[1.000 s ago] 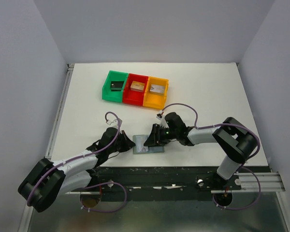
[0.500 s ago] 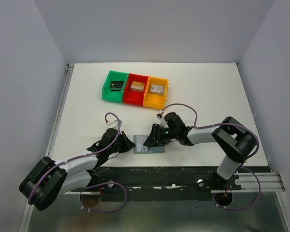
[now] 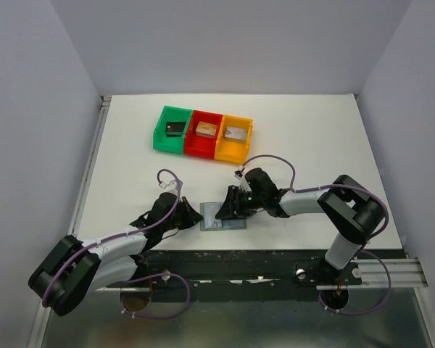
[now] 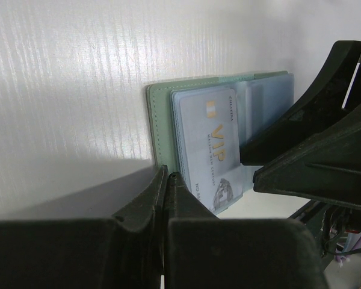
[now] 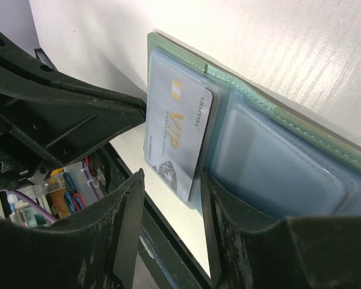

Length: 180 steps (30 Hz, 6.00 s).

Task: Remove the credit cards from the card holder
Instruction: Remove the credit card from the card holder.

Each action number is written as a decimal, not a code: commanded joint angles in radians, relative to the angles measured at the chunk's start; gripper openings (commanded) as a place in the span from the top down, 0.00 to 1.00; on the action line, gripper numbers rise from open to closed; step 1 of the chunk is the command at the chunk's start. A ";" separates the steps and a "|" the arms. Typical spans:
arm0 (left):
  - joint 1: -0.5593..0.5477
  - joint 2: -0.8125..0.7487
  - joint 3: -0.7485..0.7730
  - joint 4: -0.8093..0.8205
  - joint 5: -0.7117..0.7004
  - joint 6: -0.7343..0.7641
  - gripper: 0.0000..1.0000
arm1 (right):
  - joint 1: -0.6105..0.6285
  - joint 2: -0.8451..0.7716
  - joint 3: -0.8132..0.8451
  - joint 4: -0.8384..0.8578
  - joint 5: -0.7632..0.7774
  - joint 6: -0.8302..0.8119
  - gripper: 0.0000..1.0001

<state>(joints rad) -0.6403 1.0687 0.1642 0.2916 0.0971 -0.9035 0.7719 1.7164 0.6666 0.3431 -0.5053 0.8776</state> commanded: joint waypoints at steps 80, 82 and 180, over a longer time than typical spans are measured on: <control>-0.004 0.019 0.031 0.011 -0.013 0.028 0.90 | -0.008 0.049 0.007 0.030 -0.010 -0.005 0.48; -0.005 0.033 0.031 0.001 -0.017 0.026 0.91 | -0.010 0.046 0.005 0.017 -0.003 -0.003 0.48; -0.032 0.105 -0.034 0.081 -0.016 -0.005 1.00 | -0.037 0.193 -0.033 0.521 -0.150 0.221 0.49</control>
<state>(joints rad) -0.6552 1.1427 0.1493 0.4145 0.0368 -0.9081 0.7353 1.8763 0.5987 0.8062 -0.6197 1.0859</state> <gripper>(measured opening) 0.026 0.517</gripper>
